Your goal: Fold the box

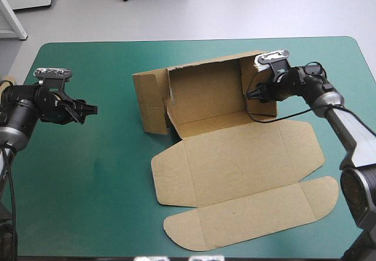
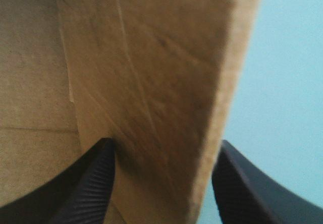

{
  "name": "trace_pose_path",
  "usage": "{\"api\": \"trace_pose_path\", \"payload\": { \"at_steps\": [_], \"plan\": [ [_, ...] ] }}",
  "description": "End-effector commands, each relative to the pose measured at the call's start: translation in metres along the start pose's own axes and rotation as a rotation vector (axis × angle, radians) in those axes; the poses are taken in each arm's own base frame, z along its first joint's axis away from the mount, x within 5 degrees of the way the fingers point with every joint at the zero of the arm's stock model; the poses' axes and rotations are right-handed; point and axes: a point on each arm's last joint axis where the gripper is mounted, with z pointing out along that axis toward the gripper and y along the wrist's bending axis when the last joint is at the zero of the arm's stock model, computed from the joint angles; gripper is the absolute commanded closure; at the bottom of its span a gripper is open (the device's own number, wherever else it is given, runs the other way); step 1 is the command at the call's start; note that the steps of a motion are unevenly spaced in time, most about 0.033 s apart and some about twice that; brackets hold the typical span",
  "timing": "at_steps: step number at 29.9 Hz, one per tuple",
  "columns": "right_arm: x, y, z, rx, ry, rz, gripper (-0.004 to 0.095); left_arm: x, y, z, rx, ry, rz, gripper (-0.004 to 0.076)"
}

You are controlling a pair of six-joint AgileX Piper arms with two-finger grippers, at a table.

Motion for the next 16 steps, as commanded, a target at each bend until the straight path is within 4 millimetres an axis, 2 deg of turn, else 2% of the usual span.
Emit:
{"api": "trace_pose_path", "payload": {
  "at_steps": [1,4,5,9,12,16],
  "plan": [
    [-0.022,0.0,-0.02,-0.001,-0.039,-0.013,0.0603,-0.009,-0.001,-0.019,0.006,-0.104,-0.003,0.0286],
    [-0.028,-0.001,-0.028,-0.007,-0.005,-0.035,0.089,-0.009,-0.001,-0.019,0.006,-0.109,0.013,0.0286],
    [-0.032,-0.001,-0.033,-0.006,-0.002,-0.04,0.0924,-0.009,-0.001,-0.019,0.008,-0.109,0.013,0.0286],
    [-0.04,-0.003,-0.057,0.001,0.075,-0.011,0.0925,-0.009,-0.001,-0.019,0.01,-0.102,0.032,0.0286],
    [-0.038,-0.001,-0.074,-0.017,0.189,0.009,0.0925,-0.008,-0.001,-0.019,0.011,-0.093,0.035,0.0286],
    [-0.04,0.0,-0.083,-0.028,0.178,0.038,0.0925,-0.006,-0.002,-0.019,0.015,-0.077,0.04,0.0286]
  ]
}}
